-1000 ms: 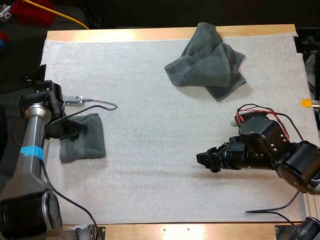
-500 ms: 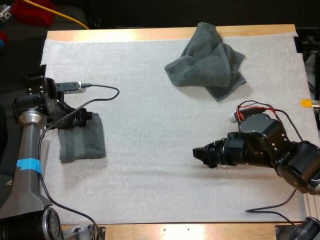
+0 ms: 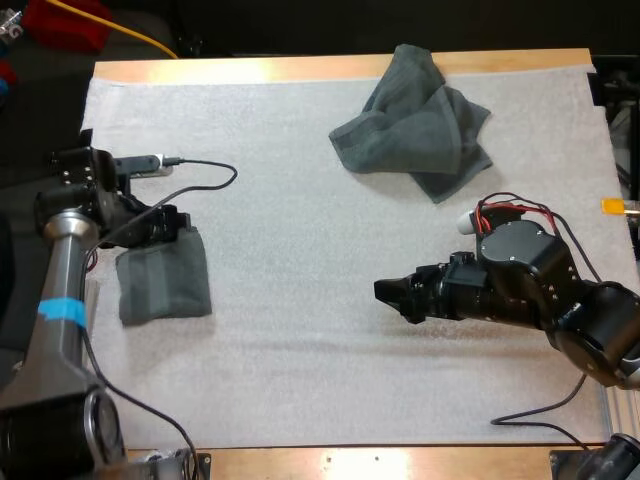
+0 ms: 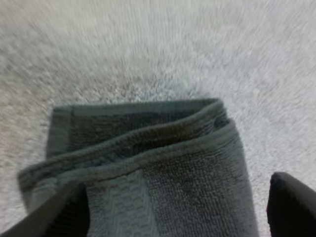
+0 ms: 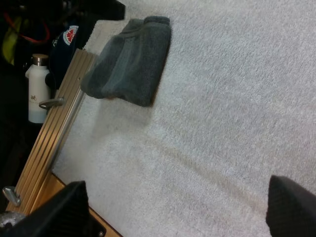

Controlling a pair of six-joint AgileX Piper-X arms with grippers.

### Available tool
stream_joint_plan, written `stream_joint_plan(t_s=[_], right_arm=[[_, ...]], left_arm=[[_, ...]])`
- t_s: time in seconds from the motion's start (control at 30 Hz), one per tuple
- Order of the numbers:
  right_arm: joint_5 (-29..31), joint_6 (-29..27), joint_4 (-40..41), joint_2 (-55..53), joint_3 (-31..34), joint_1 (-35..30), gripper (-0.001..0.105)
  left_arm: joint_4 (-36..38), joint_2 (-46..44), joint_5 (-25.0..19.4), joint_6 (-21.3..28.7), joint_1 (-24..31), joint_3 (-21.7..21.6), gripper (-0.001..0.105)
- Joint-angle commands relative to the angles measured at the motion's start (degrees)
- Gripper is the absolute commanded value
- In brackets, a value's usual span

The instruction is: Pick towel from pile, fold and stack

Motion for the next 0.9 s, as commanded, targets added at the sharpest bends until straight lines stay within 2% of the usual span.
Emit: stream_joint_plan(t_s=[0.0, 0.57, 0.87], right_arm=[[-0.55, -0.19, -0.38, -0.42, -0.28, 0.01, 0.071], [-0.55, 0.72, 0.46, -0.42, -0.28, 0.01, 0.071], [-0.55, 0.86, 0.46, -0.42, -0.28, 0.01, 0.071]], left_arm=[[-0.81, 0.72, 0.28, -0.52, -0.27, -0.28, 0.071], [-3.80, 13.25, 0.48, -1.61, -0.27, -0.28, 0.071], [-2.97, 10.23, 0.48, -2.07, -0.27, -0.28, 0.071]])
